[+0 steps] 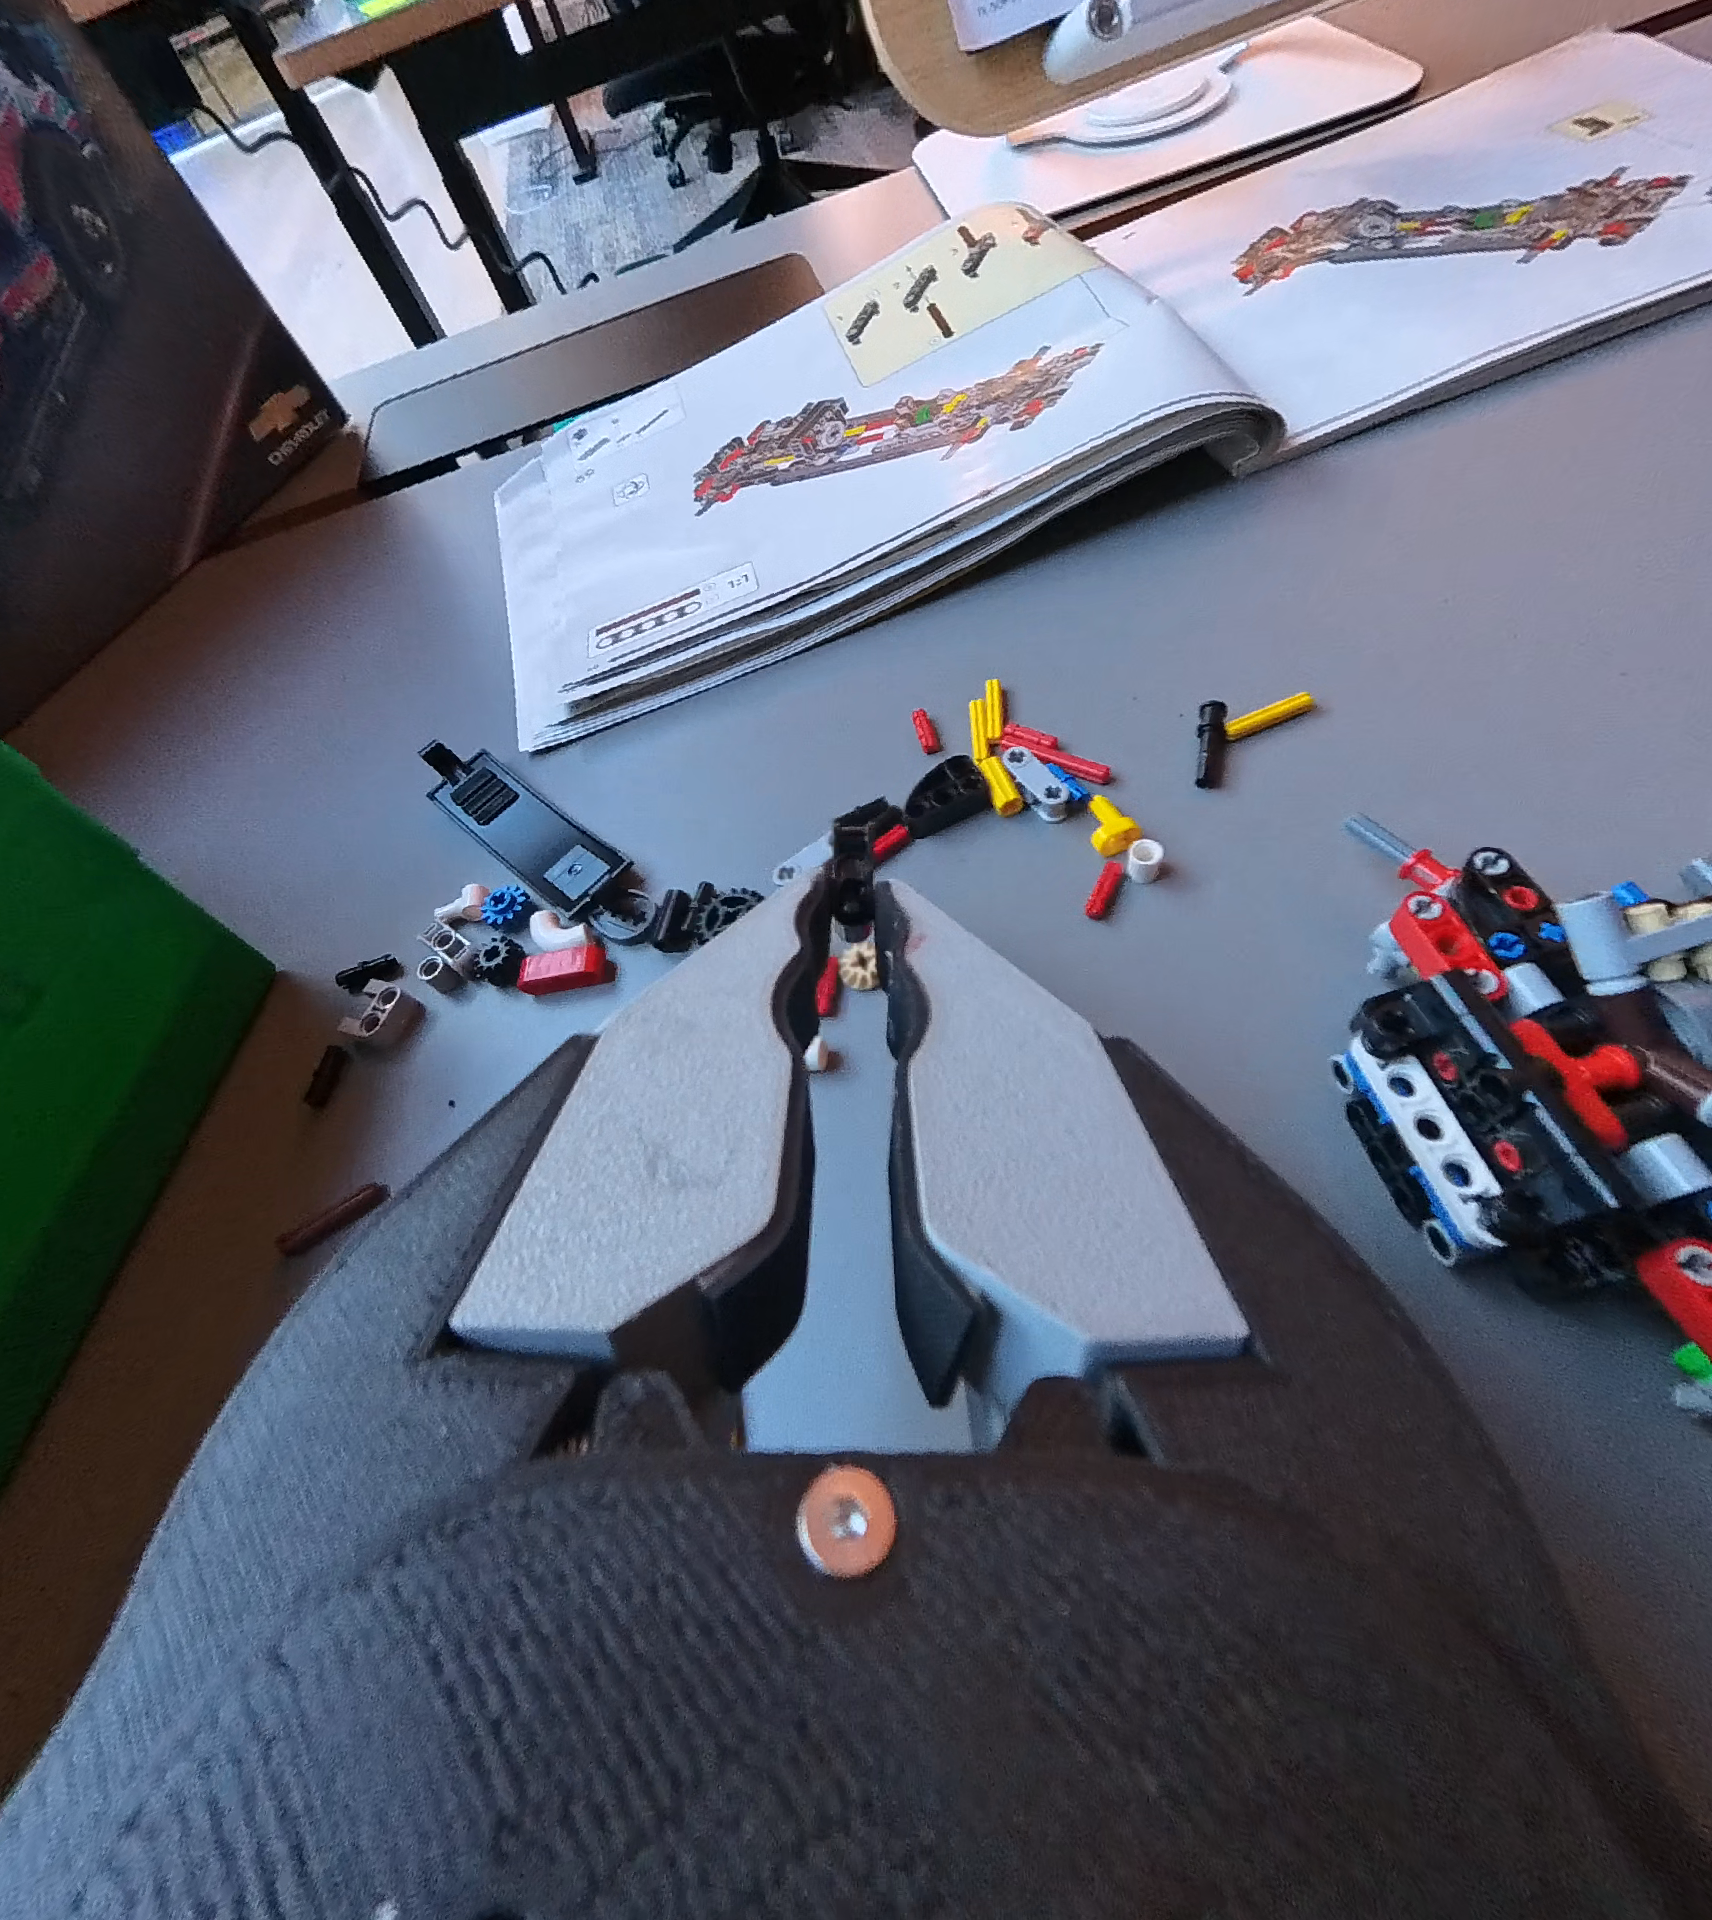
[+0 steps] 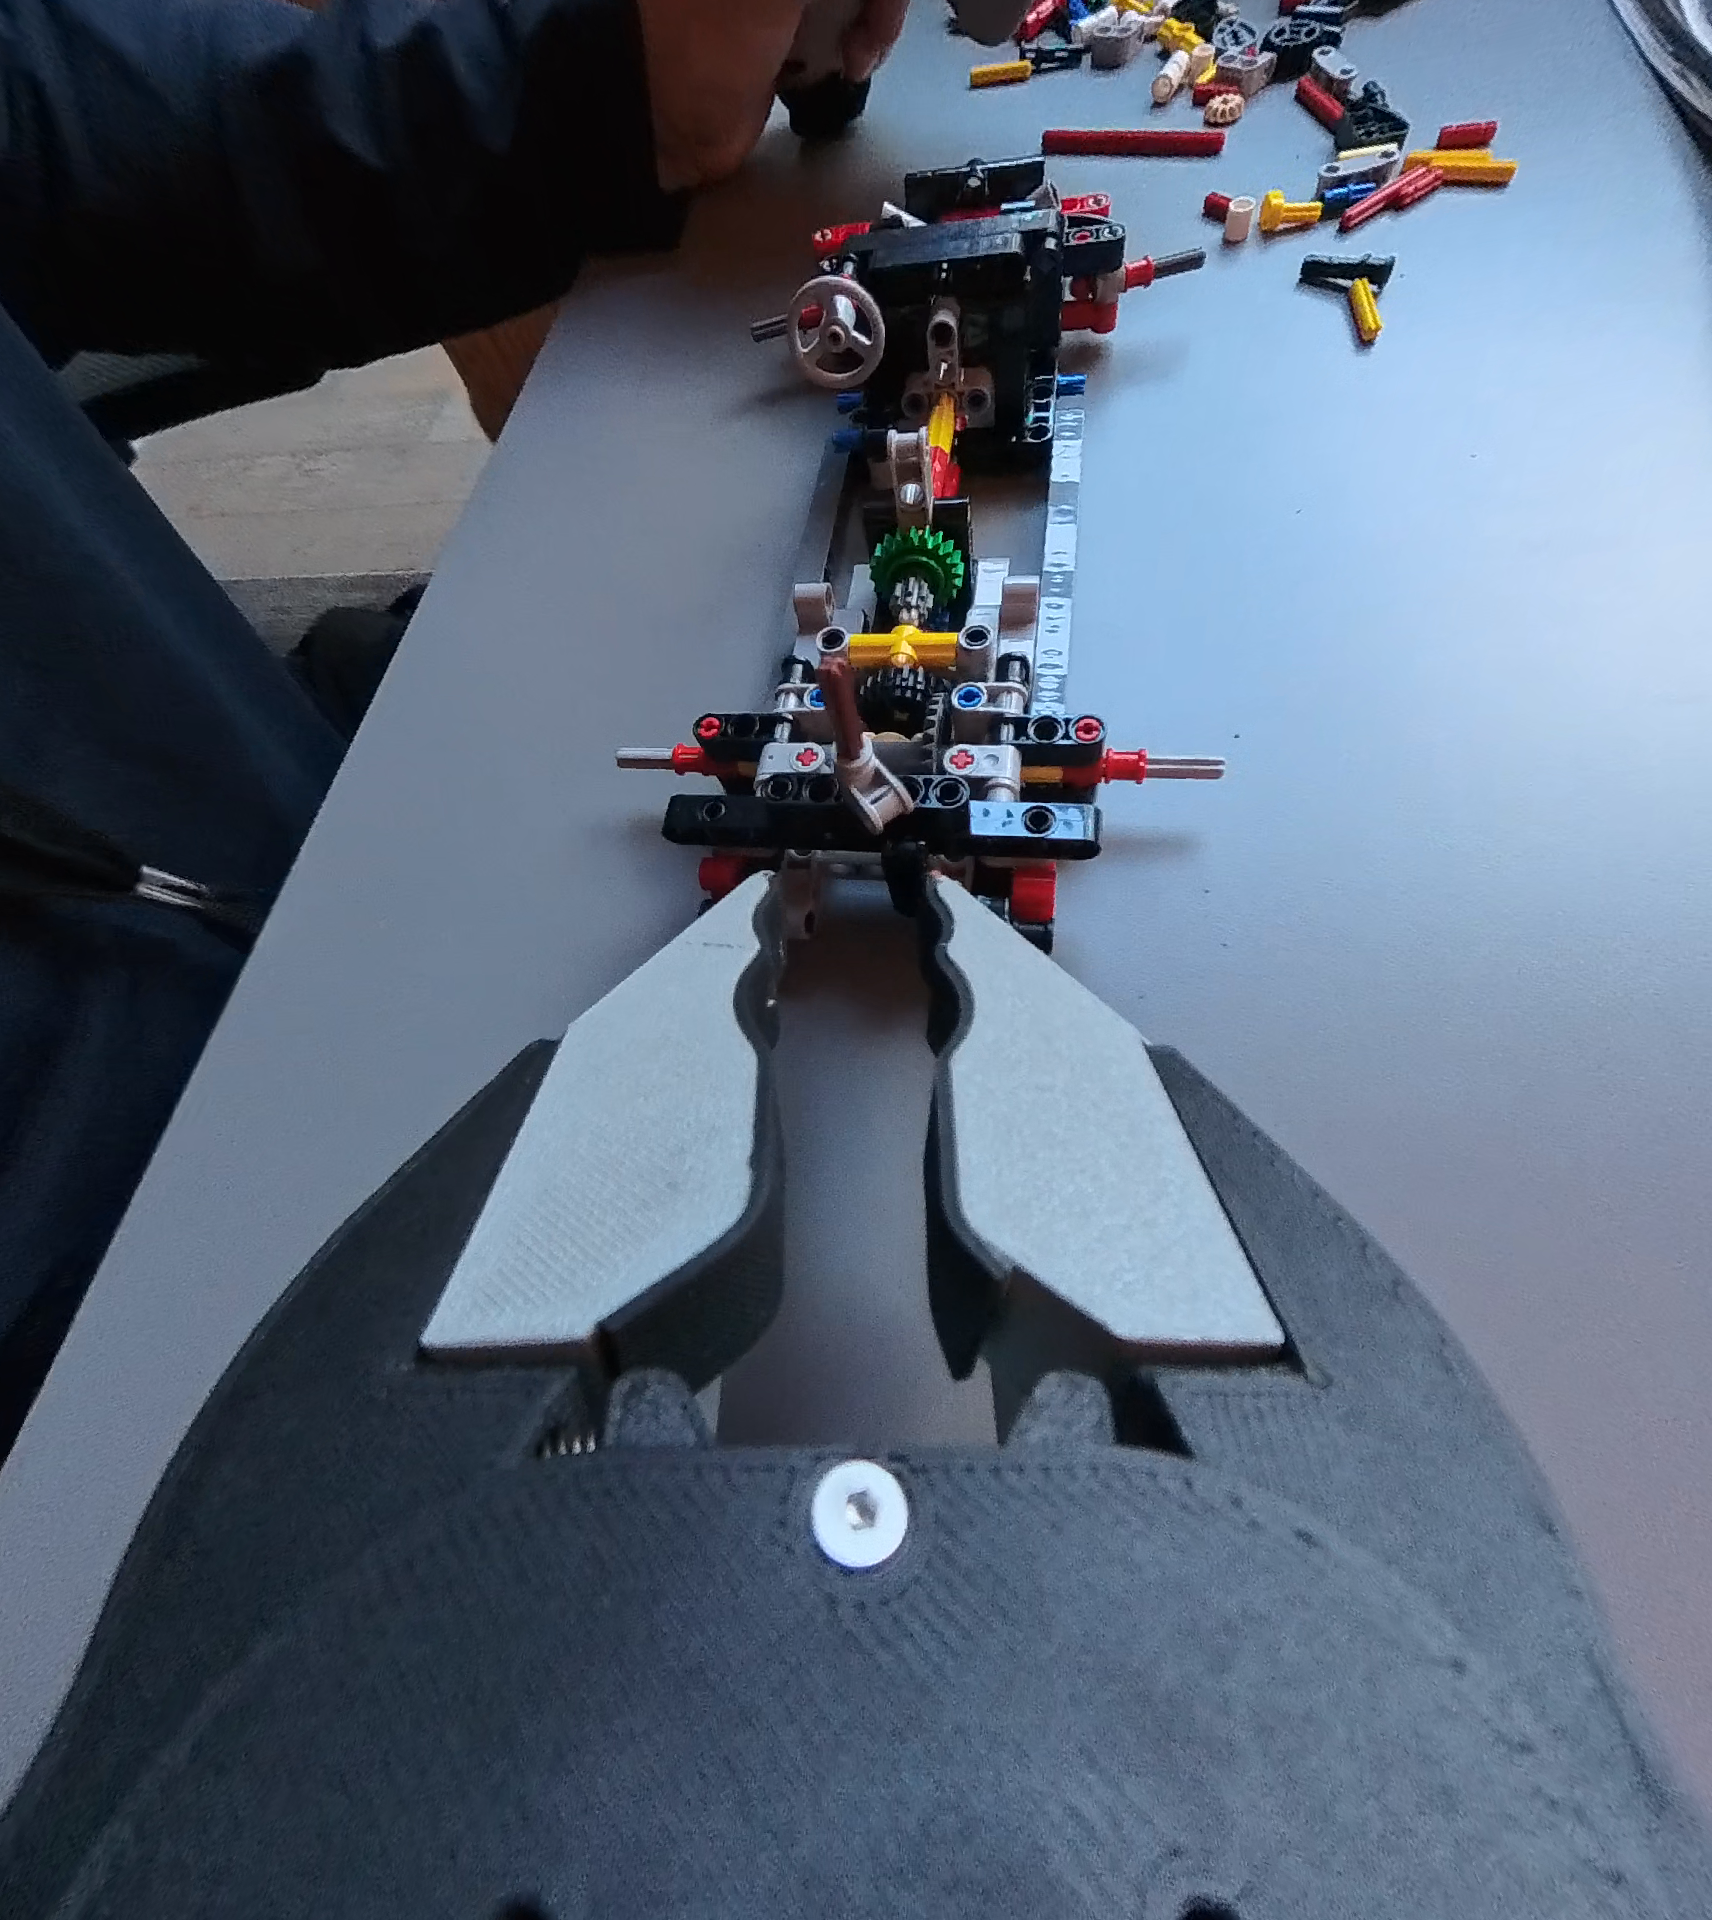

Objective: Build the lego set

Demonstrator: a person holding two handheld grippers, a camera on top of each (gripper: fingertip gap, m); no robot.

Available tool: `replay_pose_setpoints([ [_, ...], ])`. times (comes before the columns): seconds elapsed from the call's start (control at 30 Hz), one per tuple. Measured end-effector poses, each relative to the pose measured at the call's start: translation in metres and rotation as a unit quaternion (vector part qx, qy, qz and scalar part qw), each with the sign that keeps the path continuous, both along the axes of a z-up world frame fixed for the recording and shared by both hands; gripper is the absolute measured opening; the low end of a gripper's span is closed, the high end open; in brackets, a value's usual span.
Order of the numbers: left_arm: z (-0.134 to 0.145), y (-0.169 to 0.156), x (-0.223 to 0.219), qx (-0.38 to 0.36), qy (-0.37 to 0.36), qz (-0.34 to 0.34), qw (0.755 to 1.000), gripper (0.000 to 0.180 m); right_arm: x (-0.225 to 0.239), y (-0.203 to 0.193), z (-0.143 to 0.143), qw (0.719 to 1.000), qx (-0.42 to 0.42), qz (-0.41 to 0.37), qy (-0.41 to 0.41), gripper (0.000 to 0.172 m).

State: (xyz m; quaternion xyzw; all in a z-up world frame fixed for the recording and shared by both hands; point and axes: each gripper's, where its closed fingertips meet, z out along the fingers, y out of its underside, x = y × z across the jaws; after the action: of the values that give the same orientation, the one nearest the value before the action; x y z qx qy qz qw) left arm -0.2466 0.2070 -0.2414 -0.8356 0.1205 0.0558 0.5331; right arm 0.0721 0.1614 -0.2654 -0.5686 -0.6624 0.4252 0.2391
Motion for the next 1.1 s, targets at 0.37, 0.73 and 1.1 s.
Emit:
replay_pose_setpoints([
  [0.37,-0.0006,0.0009,-0.0035,-0.004,-0.014,0.006,1.000,0.006,0.0010,-0.0028,0.0027,1.000,0.006,0.009,0.010,0.029],
  [0.73,-0.0002,0.0012,-0.0033,-0.003,-0.016,0.005,1.000,0.006,-0.0072,-0.0017,0.0016,0.998,0.055,-0.010,0.015,0.030],
  [1.1,-0.0012,0.0017,-0.0032,-0.007,-0.017,0.005,1.000,0.006,-0.0085,-0.0013,0.0005,0.997,0.081,-0.015,0.014,0.013],
])
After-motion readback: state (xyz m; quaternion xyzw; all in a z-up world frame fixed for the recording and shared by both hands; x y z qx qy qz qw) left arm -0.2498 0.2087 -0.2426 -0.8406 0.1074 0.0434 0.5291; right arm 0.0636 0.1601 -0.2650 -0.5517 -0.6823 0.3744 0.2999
